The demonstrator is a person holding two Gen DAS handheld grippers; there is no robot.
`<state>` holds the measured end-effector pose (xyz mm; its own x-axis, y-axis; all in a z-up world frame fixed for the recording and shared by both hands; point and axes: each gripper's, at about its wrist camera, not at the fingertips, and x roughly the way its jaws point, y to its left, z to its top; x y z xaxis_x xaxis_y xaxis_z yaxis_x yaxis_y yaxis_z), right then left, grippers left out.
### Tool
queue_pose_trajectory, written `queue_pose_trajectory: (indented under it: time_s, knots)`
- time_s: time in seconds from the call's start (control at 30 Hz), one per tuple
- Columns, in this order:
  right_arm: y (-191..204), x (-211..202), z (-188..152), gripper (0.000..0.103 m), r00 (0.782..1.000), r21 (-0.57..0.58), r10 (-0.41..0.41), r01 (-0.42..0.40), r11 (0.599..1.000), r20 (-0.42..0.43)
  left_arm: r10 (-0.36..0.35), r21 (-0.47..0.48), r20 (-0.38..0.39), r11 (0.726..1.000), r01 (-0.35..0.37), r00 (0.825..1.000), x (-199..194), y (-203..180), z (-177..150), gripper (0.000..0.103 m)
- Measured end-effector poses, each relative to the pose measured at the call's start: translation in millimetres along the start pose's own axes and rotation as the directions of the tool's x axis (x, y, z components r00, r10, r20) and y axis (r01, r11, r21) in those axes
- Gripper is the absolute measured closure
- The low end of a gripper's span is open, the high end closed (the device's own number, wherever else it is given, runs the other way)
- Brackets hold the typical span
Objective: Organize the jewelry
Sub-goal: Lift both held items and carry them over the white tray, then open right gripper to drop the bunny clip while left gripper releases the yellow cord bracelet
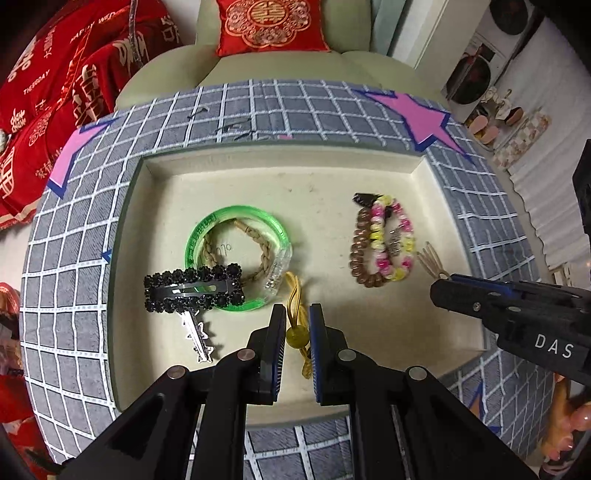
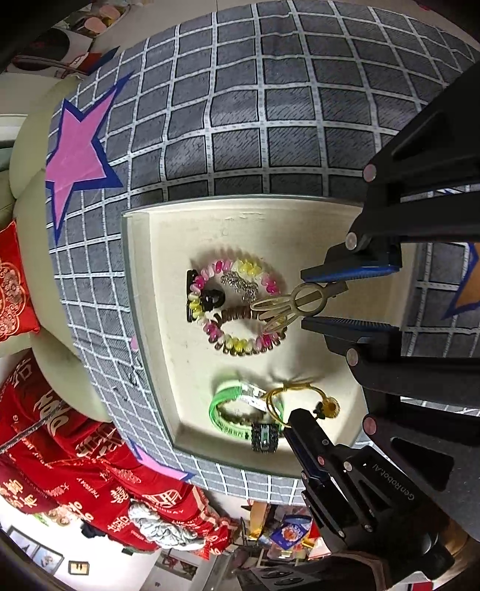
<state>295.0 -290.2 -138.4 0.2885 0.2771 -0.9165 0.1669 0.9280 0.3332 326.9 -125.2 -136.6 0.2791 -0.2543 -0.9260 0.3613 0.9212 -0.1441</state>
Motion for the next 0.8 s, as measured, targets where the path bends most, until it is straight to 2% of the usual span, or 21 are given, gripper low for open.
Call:
queue_pose_trajectory:
  time_s: [0.33,0.57,0.63,0.8]
  knots:
    - [-3,30,7,0.083,0.999,0.008,-0.026,0.026,1.0,-0.043,0.07,0.011,-0.045,0.997,-0.07,0.996,24,5,-3,0.082]
    - [-1,35,8,0.082,0.999,0.002,-0.026,0.026,1.0,-0.044,0.121,0.062,-0.04,0.991,-0.118,0.992,27,-3,-3,0.082]
    - [0,35,8,0.079,0.999,-0.002,-0.024,0.024,1.0,-0.046,0.127,0.064,-0.041,0.99,-0.124,0.991,26,-4,-3,0.082]
    - [4,34,8,0.054,0.999,0.0,-0.013,0.013,1.0,-0.045,0.135,0.059,-0.046,0.989,-0.132,0.99,25,-4,-3,0.082]
